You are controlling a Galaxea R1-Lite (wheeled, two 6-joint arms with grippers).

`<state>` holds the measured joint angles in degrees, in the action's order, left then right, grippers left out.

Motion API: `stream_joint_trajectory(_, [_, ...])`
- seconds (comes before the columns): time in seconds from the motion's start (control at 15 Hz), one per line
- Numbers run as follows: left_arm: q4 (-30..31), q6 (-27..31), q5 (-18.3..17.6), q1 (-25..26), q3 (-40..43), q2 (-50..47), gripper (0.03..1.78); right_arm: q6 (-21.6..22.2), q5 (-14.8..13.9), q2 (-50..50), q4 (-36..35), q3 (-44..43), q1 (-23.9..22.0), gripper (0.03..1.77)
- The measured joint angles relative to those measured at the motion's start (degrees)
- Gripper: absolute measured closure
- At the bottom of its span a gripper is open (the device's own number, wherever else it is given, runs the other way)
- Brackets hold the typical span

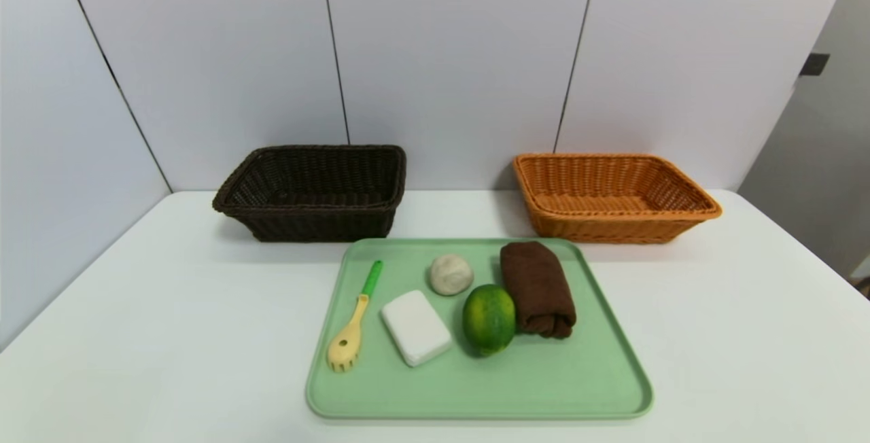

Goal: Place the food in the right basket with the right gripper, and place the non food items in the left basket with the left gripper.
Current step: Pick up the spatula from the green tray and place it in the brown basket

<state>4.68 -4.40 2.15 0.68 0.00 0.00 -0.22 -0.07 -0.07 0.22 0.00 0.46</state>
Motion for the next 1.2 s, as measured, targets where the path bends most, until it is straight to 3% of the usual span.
stream_joint_trajectory(0.33, [-2.29,-0.22,-0.04,0.0,-2.97,0.02,0.12,-0.6,-0.06,0.0,5.05,-7.08,-0.06,0.09])
stream_joint_trajectory(0.6, [-18.6,-0.39,-1.68,0.0,-21.14,1.65,0.12,-1.56,0.34,1.15,20.14,-19.98,-0.02,0.09])
stream_joint_trajectory(0.73, [-25.82,-0.44,-2.58,-0.06,-28.66,5.62,0.12,-1.97,0.26,4.78,23.72,-25.73,0.0,0.09])
stream_joint_trajectory(1.2, [-28.79,-0.56,-3.27,-0.16,-44.31,28.61,0.12,-2.86,-0.09,26.89,27.5,-43.48,0.05,0.09])
